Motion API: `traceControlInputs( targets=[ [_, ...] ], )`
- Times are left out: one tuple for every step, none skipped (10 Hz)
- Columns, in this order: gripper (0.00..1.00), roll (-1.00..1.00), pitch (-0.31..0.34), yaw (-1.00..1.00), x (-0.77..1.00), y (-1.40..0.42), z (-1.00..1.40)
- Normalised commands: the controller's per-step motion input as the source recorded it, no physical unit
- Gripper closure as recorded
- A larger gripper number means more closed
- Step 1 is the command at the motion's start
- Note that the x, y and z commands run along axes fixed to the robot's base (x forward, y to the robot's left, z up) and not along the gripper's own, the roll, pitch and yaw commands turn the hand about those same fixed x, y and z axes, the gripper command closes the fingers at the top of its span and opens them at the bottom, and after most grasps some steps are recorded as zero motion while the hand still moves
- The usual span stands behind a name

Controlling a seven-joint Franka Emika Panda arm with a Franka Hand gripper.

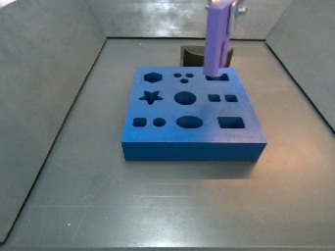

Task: Insert the double-square object.

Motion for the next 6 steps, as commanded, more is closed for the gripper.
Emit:
traceControlInputs(
  targets=[
    [1.0, 0.0, 0.0, -0.95, 0.24, 0.11, -0.33],
    [1.0, 0.0, 0.0, -1.0, 0.08, 0.01, -0.33],
    [1.0, 0.0, -0.001, -1.0, 0.0, 0.0, -0.31],
    [1.0, 0.0, -0.001, -1.0, 0.0, 0.0, -0.3],
    [1.0, 0.0, 0.0, -1.0, 0.0, 0.0, -0.25],
    [1.0, 0.0, 0.0, -1.0, 0.0, 0.0, -0.16]
  ],
)
